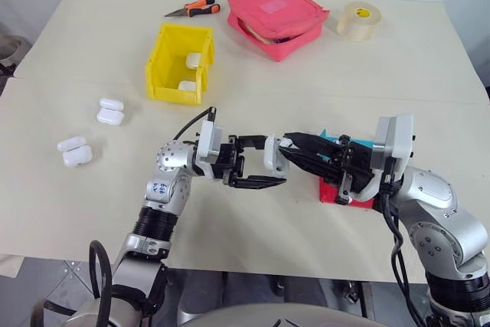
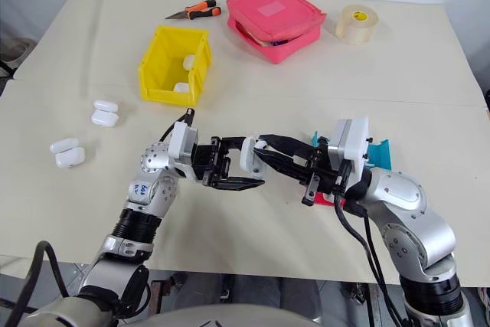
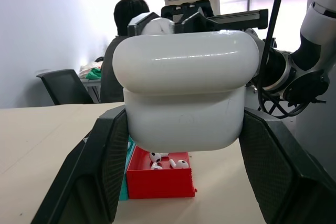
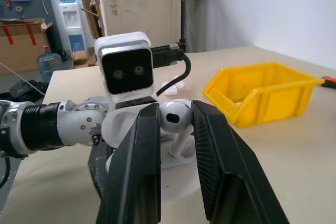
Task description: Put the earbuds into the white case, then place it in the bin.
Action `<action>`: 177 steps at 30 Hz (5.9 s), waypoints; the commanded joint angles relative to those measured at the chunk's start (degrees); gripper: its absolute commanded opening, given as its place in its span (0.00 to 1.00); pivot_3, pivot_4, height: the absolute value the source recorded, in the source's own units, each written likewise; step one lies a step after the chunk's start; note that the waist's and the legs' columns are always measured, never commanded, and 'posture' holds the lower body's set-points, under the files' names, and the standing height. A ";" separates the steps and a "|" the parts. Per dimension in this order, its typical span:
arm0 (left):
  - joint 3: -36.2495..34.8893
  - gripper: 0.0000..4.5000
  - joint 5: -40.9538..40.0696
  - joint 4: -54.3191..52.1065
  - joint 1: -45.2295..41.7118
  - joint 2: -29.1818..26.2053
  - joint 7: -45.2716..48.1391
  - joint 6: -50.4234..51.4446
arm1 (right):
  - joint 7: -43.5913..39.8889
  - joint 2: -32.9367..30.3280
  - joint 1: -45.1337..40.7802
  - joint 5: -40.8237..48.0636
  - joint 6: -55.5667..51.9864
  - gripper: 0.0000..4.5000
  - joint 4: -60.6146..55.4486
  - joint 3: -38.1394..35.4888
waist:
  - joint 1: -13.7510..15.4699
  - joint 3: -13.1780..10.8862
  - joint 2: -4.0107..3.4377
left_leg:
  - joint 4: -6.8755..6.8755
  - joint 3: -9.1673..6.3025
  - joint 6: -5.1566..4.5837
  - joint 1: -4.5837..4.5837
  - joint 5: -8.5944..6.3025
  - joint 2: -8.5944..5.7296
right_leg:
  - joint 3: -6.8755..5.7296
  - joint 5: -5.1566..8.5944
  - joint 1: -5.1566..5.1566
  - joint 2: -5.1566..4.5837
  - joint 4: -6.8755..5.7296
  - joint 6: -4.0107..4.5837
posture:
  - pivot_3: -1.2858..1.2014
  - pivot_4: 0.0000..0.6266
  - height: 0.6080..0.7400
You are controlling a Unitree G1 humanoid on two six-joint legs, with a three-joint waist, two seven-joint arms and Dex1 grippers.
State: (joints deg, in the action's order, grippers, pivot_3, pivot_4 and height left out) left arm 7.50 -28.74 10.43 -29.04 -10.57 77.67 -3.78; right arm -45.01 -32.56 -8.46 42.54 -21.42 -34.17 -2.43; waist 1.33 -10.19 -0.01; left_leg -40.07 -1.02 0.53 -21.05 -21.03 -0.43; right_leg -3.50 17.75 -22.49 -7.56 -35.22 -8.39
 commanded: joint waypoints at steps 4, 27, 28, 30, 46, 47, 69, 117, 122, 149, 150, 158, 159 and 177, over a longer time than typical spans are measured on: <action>0.49 0.62 -1.40 -3.35 -0.87 0.89 0.46 -0.20 | -1.44 0.84 -0.50 -1.56 1.00 0.11 0.52 1.64 | -0.04 0.00 0.00 | 0.00 0.00 0.00 0.00 0.00 0.00 | 0.00 0.00 0.00 0.00 0.00 0.00 | 0.52 0.24 1.00; -1.91 0.62 0.48 3.35 -5.50 3.27 -0.76 -4.51 | -6.30 -5.49 -1.59 -4.53 0.75 0.38 2.03 1.27 | -0.01 0.00 0.00 | 0.01 0.01 0.00 0.00 0.00 0.00 | 0.00 0.00 0.00 0.01 0.01 0.00 | 0.52 0.24 1.00; -2.02 0.62 0.67 4.01 -5.74 3.38 -0.79 -4.97 | -6.04 -5.37 -2.23 -4.57 0.86 0.47 2.10 0.95 | -0.01 0.00 0.00 | 0.01 0.01 0.00 0.00 0.00 0.00 | 0.00 0.00 0.00 0.00 0.02 0.00 | 0.52 0.24 1.00; -2.18 0.62 0.94 5.15 -6.16 3.59 -0.80 -5.72 | -5.68 -5.53 -3.35 -3.80 0.19 0.59 1.73 0.07 | 0.01 0.00 0.00 | 0.00 0.01 0.00 0.00 0.00 0.00 | 0.00 0.00 0.00 0.00 0.01 0.00 | 0.52 0.24 1.00; -4.11 0.62 2.95 15.51 -8.69 5.13 -1.69 -12.37 | -6.77 -15.46 -3.15 -0.57 -5.61 0.59 2.70 -12.94 | 0.08 -0.02 0.04 | 0.01 0.02 0.00 -0.03 0.00 -0.01 | -0.04 -0.01 0.01 -0.01 0.06 -0.01 | 0.52 0.24 1.00; -4.17 0.62 3.02 15.74 -8.79 5.35 -1.86 -12.65 | -6.64 -15.82 -2.92 -0.81 -5.82 0.59 2.88 -13.39 | 0.08 -0.02 0.04 | 0.01 0.02 0.00 -0.04 0.00 0.00 | -0.04 -0.01 0.00 0.00 0.06 -0.01 | 0.52 0.24 1.00; -5.13 0.62 4.05 14.99 -7.26 4.16 -4.22 -14.57 | -13.99 -24.42 26.40 -12.23 -11.21 0.59 7.47 -41.77 | 0.32 -0.04 0.06 | 0.02 0.04 -0.03 -0.04 0.01 -0.01 | -0.04 -0.03 0.02 -0.01 0.08 -0.05 | 0.52 0.24 1.00; -1.63 0.62 3.88 3.07 -0.62 2.39 -7.61 -9.04 | -28.59 -29.64 -33.71 -37.92 -13.04 0.59 44.32 18.62 | -0.07 -0.02 0.03 | -0.01 0.01 -0.03 -0.18 0.02 -0.02 | -0.07 -0.06 -0.07 -0.08 0.19 -0.08 | 0.52 0.24 1.00; -1.21 0.62 3.96 1.18 0.71 2.35 -8.17 -8.20 | -29.02 -28.02 -34.21 -39.35 -12.91 0.59 45.04 19.38 | -0.17 -0.02 0.03 | 0.00 0.02 -0.02 -0.17 0.02 -0.01 | -0.07 -0.06 -0.08 -0.07 0.18 -0.08 | 0.52 0.24 1.00; -0.67 0.62 4.25 -0.49 1.64 1.54 -10.77 -7.87 | -30.17 -22.74 -35.10 -45.58 -11.07 0.55 49.35 20.21 | -0.16 -0.02 0.02 | -0.03 0.02 -0.01 -0.16 0.03 -0.01 | -0.07 -0.06 -0.08 -0.07 0.14 -0.08 | 0.52 0.24 1.00; -0.65 0.62 4.27 -0.44 1.61 1.53 -10.81 -7.93 | -30.22 -22.75 -35.09 -45.68 -11.09 0.50 49.37 20.22 | -0.16 -0.02 0.02 | -0.03 0.02 -0.01 -0.16 0.03 -0.01 | -0.07 -0.06 -0.08 -0.07 0.14 -0.08 | 0.52 0.24 1.00; -0.74 0.62 4.39 0.13 1.24 1.62 -10.95 -8.31 | -30.43 -23.08 -34.83 -45.32 -10.67 0.10 48.51 19.20 | -0.15 -0.02 0.02 | -0.05 0.02 -0.01 -0.15 0.03 -0.01 | -0.07 -0.06 -0.07 -0.07 0.13 -0.08 | 0.52 0.24 1.00; -0.77 0.62 4.41 0.33 1.13 1.65 -10.94 -8.39 | -30.43 -23.17 -34.82 -45.27 -10.56 0.10 48.41 19.08 | -0.15 -0.02 0.02 | -0.05 0.02 -0.01 -0.15 0.03 -0.01 | -0.07 -0.06 -0.07 -0.07 0.13 -0.08 | 0.52 0.24 1.00; -0.27 0.62 3.99 7.17 -2.74 3.05 -6.86 -9.42 | -15.36 -11.65 -18.80 -16.67 -23.97 0.10 17.15 -16.99 | 0.13 -0.02 0.03 | -0.03 0.00 0.00 -0.17 0.04 -0.01 | -0.10 -0.07 -0.06 -0.06 0.11 -0.08 | 0.52 0.24 1.00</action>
State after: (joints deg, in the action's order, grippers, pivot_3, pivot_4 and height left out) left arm 7.32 -24.30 17.43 -30.64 -7.91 69.82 -12.08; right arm -62.18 -45.11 -27.90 20.68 -43.95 -11.24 -14.31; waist 1.47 -10.21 0.02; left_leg -40.11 -1.00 0.53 -21.22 -21.00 -0.45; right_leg -3.58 17.68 -22.56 -7.62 -35.12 -8.47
